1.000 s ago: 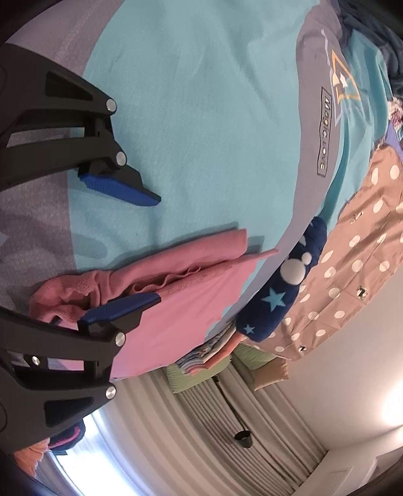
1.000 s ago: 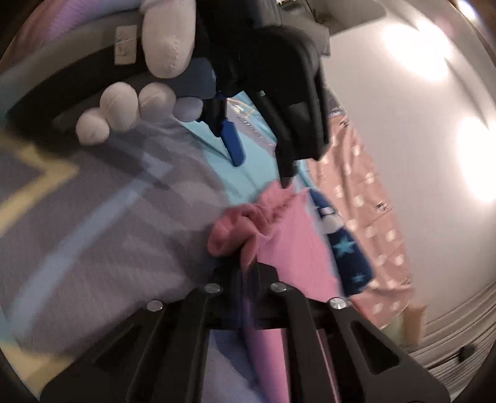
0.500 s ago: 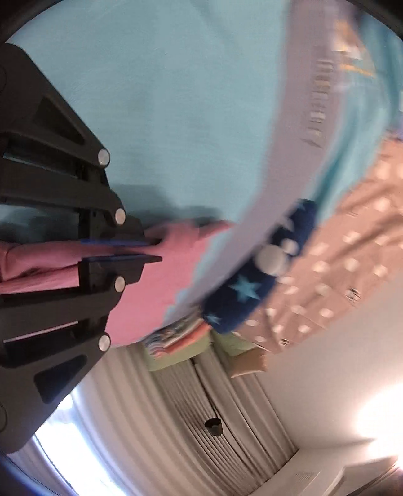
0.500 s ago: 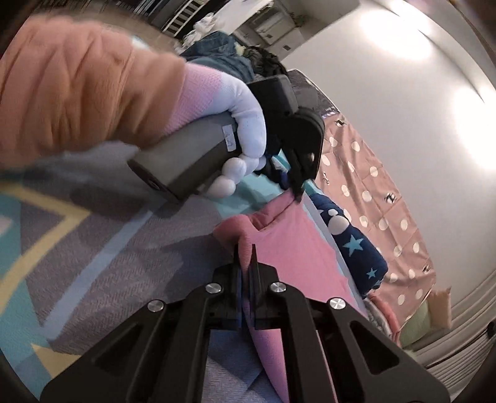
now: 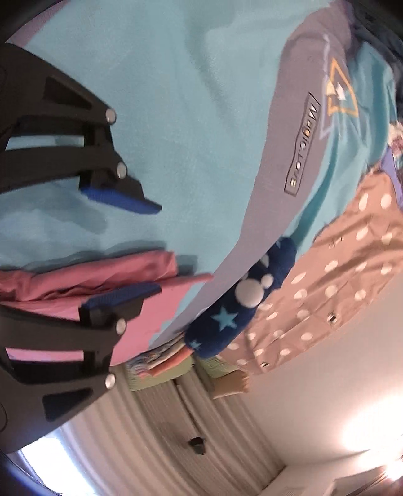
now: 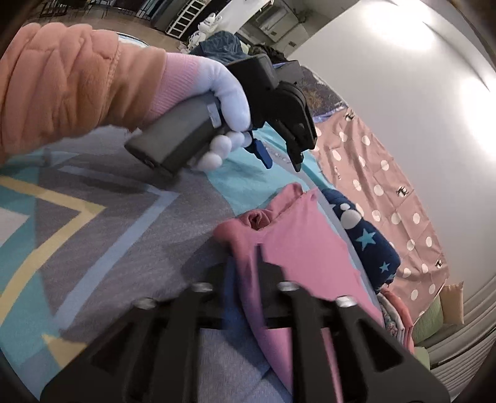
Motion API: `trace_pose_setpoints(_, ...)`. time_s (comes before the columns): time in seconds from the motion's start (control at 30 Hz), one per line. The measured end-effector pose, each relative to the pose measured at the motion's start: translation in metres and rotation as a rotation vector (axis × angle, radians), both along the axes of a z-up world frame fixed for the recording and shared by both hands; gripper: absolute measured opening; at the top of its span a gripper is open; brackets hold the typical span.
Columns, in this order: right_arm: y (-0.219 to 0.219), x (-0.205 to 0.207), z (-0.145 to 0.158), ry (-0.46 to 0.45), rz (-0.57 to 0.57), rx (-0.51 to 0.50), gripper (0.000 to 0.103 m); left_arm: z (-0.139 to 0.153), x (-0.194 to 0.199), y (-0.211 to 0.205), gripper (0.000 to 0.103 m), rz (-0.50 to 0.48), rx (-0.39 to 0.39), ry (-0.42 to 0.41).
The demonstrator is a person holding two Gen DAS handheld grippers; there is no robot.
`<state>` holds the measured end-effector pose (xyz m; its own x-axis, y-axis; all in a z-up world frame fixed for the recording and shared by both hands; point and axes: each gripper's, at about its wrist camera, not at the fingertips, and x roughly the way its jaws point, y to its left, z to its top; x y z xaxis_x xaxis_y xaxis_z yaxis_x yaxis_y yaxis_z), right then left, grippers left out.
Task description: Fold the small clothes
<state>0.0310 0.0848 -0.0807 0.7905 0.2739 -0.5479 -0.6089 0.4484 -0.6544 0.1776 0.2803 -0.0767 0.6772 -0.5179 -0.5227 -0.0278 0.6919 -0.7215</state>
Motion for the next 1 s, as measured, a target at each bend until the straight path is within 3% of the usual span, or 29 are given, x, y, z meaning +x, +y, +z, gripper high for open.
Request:
trace_pose_setpoints(0.1,-0.007,-0.001,0.001,0.016,-0.036,-0.015,0.040,0.002,-0.004,-0.019,0.070,-0.115,0.019,0.007)
trace_pose_setpoints(0.2,-0.009,0.004,-0.006,0.048,-0.096,-0.060,0.045,-0.006,-0.004,-0.040,0.075,-0.200,0.056,0.033)
trace_pose_setpoints(0.27,-0.009,0.005,-0.011,0.048,-0.111,-0.074,0.046,-0.005,-0.002,-0.048,0.078,-0.201,0.093,0.004)
trace_pose_setpoints(0.63,0.004,0.034,-0.021,0.100,-0.180,-0.061,0.046,-0.014,0.048,-0.053,0.078,-0.158,-0.025,-0.002)
trace_pose_setpoints(0.83,0.003,0.045,-0.020,0.127,-0.194,-0.032,0.046,-0.010,0.058,-0.070,0.079,-0.198,0.059,-0.029)
trace_pose_setpoints(1.0,0.005,0.050,-0.022,0.128,-0.193,-0.027,0.045,-0.012,0.062,-0.067,0.079,-0.213,0.047,-0.031)
